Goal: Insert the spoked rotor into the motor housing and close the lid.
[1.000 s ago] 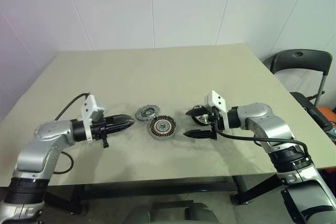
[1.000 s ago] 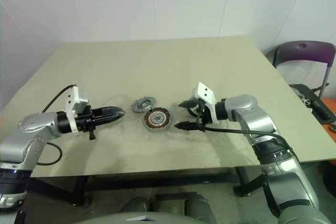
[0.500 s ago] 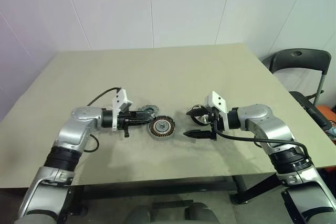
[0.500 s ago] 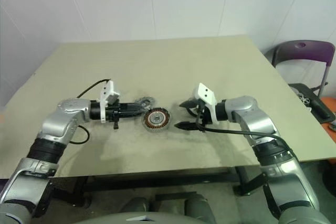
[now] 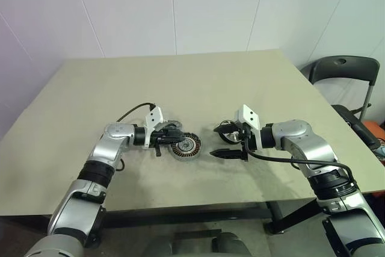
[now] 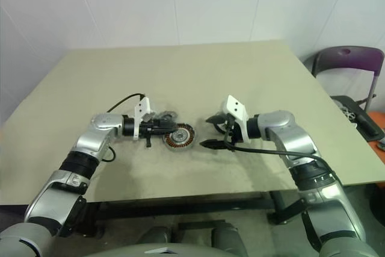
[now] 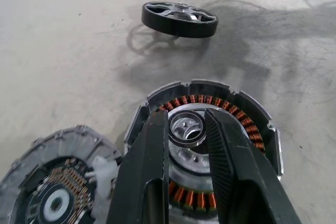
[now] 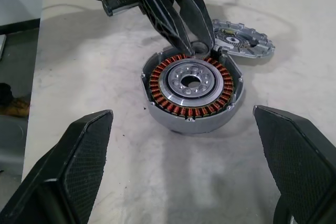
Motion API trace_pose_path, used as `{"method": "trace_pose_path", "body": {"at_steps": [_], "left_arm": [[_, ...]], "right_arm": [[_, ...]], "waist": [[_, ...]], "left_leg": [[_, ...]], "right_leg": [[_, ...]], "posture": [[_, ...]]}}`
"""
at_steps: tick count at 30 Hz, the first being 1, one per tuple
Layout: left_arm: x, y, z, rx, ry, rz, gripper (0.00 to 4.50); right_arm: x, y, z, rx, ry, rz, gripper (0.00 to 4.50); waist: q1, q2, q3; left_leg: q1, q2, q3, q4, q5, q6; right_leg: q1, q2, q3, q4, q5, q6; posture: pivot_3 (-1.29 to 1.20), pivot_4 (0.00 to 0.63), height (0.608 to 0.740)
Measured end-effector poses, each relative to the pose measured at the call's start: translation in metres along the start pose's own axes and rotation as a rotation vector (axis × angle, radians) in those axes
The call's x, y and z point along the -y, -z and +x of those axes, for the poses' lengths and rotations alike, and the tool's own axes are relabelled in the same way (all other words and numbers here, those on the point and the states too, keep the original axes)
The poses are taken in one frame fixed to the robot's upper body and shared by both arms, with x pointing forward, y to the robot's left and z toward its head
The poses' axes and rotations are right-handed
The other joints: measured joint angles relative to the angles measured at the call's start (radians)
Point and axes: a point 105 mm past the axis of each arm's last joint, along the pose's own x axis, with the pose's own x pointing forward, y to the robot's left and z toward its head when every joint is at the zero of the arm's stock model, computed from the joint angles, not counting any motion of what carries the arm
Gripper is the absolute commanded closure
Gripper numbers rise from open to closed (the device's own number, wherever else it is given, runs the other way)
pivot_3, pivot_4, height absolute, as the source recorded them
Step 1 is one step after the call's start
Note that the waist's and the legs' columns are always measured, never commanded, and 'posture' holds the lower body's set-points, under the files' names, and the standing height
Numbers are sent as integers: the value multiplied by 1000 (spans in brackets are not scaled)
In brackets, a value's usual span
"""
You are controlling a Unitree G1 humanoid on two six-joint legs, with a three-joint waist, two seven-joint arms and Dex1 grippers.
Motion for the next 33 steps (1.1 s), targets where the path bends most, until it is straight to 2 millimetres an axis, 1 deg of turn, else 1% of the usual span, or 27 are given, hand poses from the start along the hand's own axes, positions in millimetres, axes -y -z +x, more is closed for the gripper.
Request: {"method": "trace_pose_path", "body": {"at_steps": [8,13,24,26,29,33], "left_arm": [[8,3,12,-9,40,1,3846],[8,9,12,-29,38,-11,3846],[9,10,12,-38,51,-19,3846],[9,11,13,-40,52,-34,3119],[9,11,12,-39,49,-34,2246],[9,9,12,-37,46,-29,876]], "right_arm": [[1,0,0,-1,6,3,0],[1,1,0,-2,11,4,0],[0,0,0,-1,9,1,0],[0,0,0,-1,9,2,0],[0,1,0,-1,8,3,0],[-1,0,1,-2,6,10,0]], "waist": [[-1,0,0],[0,0,0],[0,0,0],[0,0,0],[0,0,0],[0,0,0]], "left_leg": [[0,0,0,0,0,0],[0,0,0,0,0,0],[0,0,0,1,0,0],[0,0,0,1,0,0],[0,0,0,1,0,0],[0,0,0,1,0,0]], "right_leg": [[0,0,0,0,0,0],[0,0,0,0,0,0],[0,0,0,0,0,0],[0,0,0,0,0,0],[0,0,0,0,0,0],[0,0,0,1,0,0]], "posture": [[0,0,740],[0,0,740],[0,0,740],[0,0,740],[0,0,740],[0,0,740]]}}
